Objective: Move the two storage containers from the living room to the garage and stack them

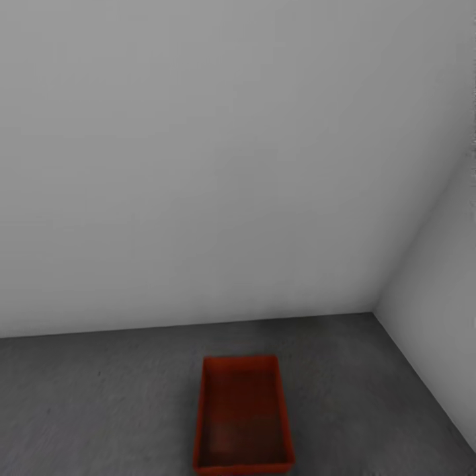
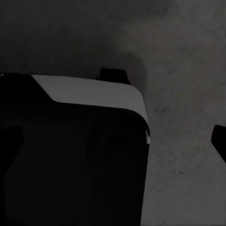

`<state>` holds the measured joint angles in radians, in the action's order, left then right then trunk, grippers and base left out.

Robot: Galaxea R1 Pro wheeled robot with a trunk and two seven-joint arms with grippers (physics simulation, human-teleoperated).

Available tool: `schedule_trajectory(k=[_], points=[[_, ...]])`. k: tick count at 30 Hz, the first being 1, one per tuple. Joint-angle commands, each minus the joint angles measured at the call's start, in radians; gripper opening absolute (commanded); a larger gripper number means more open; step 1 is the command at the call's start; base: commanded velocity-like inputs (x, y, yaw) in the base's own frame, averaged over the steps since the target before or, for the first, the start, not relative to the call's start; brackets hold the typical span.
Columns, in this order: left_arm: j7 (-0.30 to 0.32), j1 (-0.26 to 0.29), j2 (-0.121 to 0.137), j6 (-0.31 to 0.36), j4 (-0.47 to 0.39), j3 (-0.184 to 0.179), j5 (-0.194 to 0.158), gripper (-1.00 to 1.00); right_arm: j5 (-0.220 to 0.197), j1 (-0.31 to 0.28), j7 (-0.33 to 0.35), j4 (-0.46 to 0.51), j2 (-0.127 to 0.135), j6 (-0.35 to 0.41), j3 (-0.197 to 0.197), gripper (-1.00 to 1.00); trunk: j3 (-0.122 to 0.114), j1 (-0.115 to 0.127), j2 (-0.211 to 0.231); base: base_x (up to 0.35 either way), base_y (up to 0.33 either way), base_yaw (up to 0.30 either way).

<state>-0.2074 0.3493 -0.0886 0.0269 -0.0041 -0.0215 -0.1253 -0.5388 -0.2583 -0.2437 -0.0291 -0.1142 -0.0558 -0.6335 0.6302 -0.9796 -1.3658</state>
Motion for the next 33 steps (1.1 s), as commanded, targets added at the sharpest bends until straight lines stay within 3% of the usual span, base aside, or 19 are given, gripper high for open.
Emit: schedule_trajectory(k=[1,22,33], points=[[-0.003,0.0,0.0,0.003,0.0,-0.003,-0.009,1.0,-0.01,-0.001,0.0,-0.003,-0.001,-0.006,-0.008,1.0,0.0,0.0,0.0,-0.246,0.0,0.0],[-0.003,0.0,0.0,0.003,0.0,-0.003,-0.01,1.0,-0.01,-0.001,0.0,-0.003,0.001,-0.007,-0.009,1.0,-0.002,0.0,0.0,-0.335,0.0,-0.001],[-0.003,0.0,-0.001,0.002,0.0,-0.003,-0.01,1.0,-0.01,-0.001,0.0,-0.003,0.0,-0.006,-0.008,1.0,-0.002,0.0,0.0,-0.168,0.0,-0.195]])
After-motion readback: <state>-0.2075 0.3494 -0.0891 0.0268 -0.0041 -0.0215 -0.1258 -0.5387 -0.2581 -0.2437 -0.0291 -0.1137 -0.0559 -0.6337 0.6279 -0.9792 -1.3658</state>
